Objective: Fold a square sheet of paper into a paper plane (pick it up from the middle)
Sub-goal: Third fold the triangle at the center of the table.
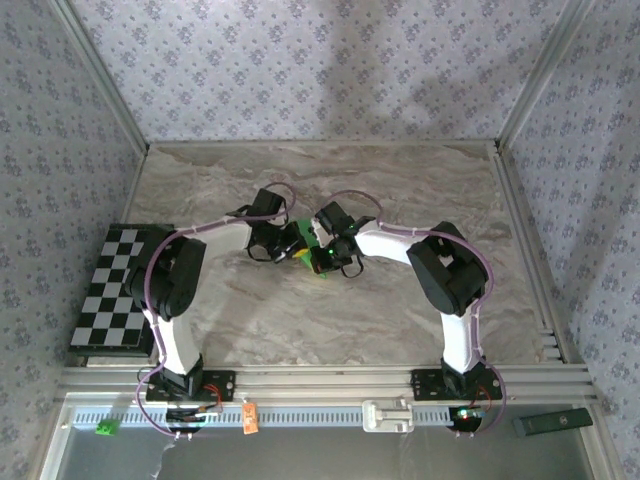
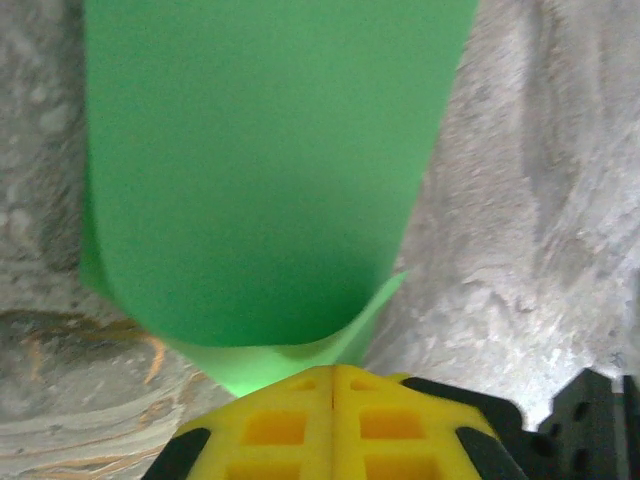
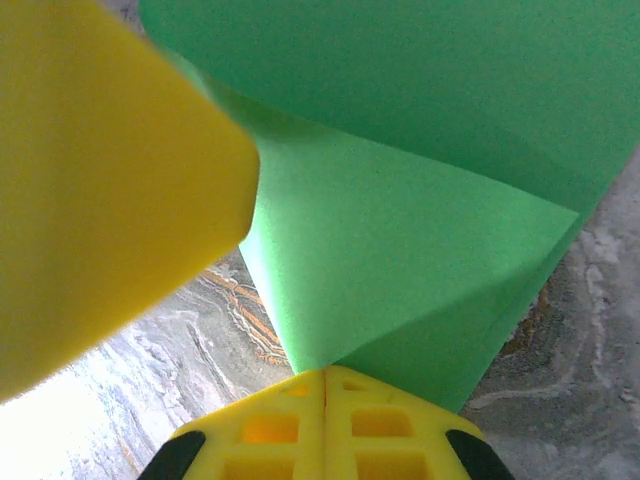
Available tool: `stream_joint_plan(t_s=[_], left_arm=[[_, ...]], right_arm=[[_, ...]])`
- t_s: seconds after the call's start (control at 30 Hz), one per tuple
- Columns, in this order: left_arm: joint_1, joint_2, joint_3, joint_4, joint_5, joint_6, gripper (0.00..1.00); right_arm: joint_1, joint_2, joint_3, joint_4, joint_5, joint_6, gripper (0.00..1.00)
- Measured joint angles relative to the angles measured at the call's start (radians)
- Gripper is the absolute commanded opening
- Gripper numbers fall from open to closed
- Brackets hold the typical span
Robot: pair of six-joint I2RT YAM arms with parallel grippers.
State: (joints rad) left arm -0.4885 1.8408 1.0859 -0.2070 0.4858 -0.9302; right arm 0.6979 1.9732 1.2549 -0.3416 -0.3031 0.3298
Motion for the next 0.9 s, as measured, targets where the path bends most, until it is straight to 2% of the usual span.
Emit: stream_joint_plan(t_s=[0.53,0.9], left_arm=[[-0.018,0.006,-0.019,0.029,0.003,0.032,0.03],[-0.014,0.037,-0.019,0.024,-0.033,0.032,0.02]], right_arm=[[-0.002,0.008,0.014,-0.019,-0.002,0.004,0.0],[-0.002,0.008,0.014,-0.019,-0.001,0.007,0.0]])
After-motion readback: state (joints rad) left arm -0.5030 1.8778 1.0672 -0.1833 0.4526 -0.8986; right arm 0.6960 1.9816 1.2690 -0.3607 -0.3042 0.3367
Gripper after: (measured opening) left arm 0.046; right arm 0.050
